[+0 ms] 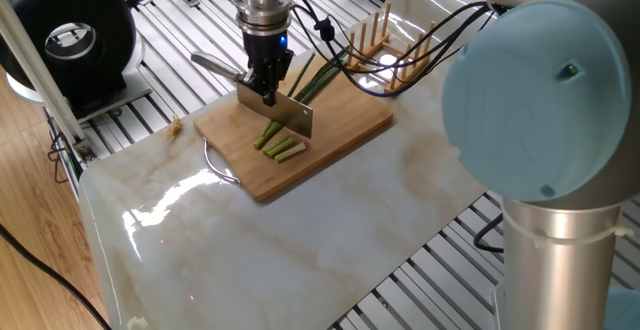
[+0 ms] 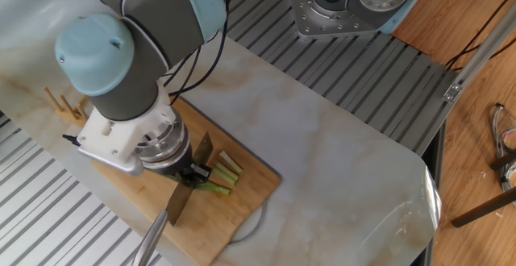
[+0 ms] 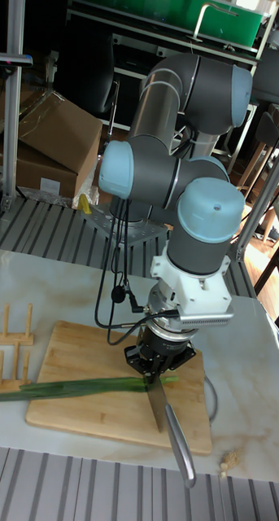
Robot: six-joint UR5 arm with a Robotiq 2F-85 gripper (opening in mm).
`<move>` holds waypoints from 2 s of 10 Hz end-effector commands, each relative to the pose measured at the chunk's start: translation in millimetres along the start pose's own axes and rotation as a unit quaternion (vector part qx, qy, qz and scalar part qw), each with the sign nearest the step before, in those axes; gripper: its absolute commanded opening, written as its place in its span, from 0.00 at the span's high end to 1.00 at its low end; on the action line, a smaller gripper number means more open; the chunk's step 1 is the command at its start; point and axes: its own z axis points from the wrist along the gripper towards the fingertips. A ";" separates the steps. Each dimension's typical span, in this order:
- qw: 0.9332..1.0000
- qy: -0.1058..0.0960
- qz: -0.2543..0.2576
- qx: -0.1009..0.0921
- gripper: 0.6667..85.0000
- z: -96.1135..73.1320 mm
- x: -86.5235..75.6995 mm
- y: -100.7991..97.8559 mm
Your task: Chop the green garlic
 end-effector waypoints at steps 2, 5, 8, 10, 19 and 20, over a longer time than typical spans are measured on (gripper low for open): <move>1.000 -0.031 0.000 -0.004 0.99 -1.4 -13.9 14.5; 0.999 -0.037 -0.018 -0.009 0.99 -12.2 -13.5 4.4; 0.998 -0.053 -0.014 -0.006 0.99 -1.4 -25.5 9.8; 0.998 -0.053 -0.013 -0.008 0.99 0.3 -26.2 9.8; 1.000 -0.016 -0.017 -0.007 0.99 -5.2 -5.9 5.3; 1.000 0.000 -0.019 -0.013 0.99 -12.6 -0.5 6.6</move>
